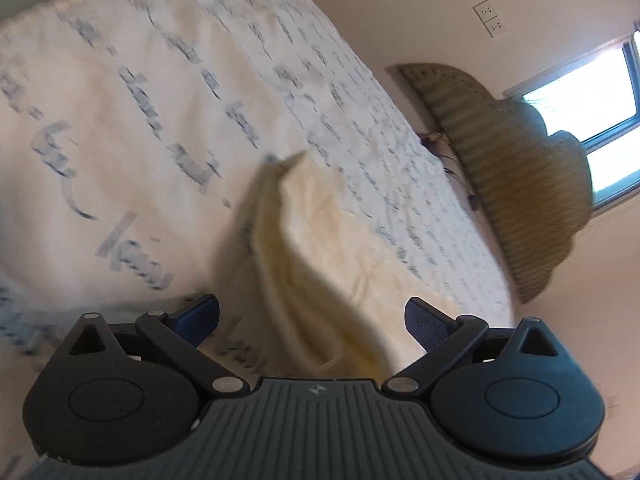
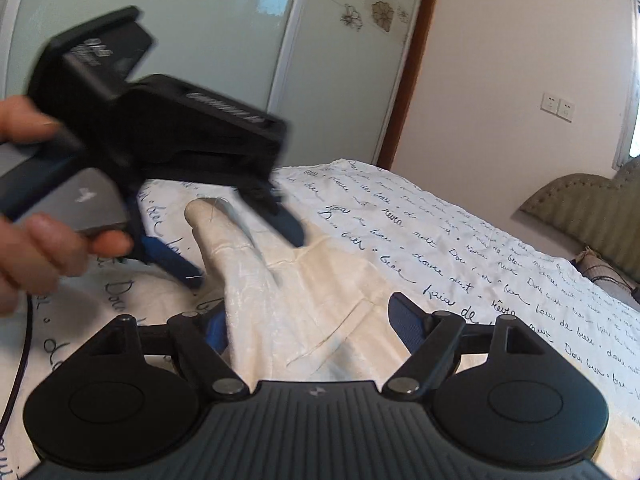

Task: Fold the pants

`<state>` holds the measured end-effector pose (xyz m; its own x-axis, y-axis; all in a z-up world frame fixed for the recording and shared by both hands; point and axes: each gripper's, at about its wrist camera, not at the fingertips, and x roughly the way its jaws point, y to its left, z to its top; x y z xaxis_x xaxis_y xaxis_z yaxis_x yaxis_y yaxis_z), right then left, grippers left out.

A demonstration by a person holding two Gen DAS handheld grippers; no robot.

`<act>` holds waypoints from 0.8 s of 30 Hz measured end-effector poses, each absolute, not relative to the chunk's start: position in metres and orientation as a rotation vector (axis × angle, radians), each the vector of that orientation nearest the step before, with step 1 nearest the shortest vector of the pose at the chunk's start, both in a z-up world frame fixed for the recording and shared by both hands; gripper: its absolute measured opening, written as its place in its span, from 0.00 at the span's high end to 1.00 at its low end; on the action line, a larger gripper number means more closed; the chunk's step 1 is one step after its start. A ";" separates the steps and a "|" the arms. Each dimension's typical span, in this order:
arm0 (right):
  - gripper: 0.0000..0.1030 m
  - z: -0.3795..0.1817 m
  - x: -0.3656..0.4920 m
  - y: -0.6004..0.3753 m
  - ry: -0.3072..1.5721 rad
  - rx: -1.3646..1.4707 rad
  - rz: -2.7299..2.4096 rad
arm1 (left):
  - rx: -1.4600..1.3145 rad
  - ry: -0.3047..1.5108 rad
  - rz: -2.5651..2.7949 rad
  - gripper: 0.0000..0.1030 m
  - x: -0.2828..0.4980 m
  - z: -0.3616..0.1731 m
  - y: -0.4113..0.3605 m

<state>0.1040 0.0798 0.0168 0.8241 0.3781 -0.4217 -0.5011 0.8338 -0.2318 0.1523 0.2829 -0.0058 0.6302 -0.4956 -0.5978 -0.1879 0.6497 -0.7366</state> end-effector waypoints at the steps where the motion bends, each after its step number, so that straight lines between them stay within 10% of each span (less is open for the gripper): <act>1: 0.23 0.016 0.106 0.085 0.378 -0.363 0.488 | -0.917 0.905 -0.229 0.02 0.157 -0.012 0.282; 9: 0.24 -0.024 0.071 0.123 0.290 -0.821 0.396 | -0.981 0.924 -0.204 0.50 0.173 -0.030 0.287; 14: 0.28 -0.043 0.064 0.131 0.219 -0.966 0.319 | -0.930 0.938 -0.200 0.62 0.184 -0.032 0.289; 18: 0.81 -0.045 0.067 0.133 0.258 -0.964 0.375 | -0.828 0.899 -0.174 0.86 0.178 -0.019 0.282; 24: 0.87 -0.010 0.060 0.102 0.248 -0.756 0.409 | -0.771 0.805 -0.171 0.87 0.155 0.020 0.267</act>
